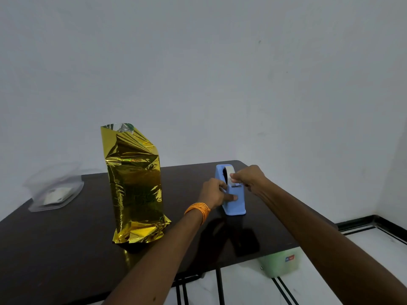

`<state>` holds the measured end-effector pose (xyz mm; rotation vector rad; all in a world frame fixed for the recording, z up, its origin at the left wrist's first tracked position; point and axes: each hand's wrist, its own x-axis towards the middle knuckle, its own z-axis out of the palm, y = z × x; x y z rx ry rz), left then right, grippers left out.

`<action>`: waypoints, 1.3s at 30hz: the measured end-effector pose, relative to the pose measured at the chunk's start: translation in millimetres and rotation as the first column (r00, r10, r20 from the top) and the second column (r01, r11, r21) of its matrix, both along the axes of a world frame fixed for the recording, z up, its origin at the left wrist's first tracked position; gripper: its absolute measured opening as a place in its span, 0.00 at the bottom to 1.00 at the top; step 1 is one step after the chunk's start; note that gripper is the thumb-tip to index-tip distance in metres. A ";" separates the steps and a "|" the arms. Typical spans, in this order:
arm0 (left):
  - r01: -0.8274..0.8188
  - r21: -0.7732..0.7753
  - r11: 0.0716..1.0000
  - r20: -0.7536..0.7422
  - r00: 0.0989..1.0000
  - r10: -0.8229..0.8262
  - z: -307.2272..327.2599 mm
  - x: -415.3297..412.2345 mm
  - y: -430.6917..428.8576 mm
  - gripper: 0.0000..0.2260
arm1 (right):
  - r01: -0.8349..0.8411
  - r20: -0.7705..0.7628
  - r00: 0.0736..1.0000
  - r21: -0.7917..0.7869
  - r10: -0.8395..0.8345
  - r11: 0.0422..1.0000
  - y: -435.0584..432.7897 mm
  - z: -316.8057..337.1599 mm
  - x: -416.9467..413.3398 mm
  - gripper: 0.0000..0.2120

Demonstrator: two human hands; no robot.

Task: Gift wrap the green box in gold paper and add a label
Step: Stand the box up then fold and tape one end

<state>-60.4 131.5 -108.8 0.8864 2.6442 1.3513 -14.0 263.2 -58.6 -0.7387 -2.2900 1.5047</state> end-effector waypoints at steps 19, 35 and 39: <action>-0.028 -0.003 1.000 -0.113 0.993 0.027 0.0 10.3 -0.9 0.15 | 0.053 -0.139 0.989 0.098 -0.039 0.994 -5.7 -39.6 48.3 0.11; -0.044 -0.195 0.980 -0.199 0.980 0.005 12.4 9.5 -14.7 0.20 | 0.115 -0.222 0.975 0.482 -0.006 0.868 -5.9 -31.2 69.8 0.09; -0.120 0.006 0.993 -0.349 0.930 0.115 52.3 12.5 -43.3 0.14 | 0.044 -0.362 0.929 0.302 0.072 0.952 -26.3 5.7 61.0 0.05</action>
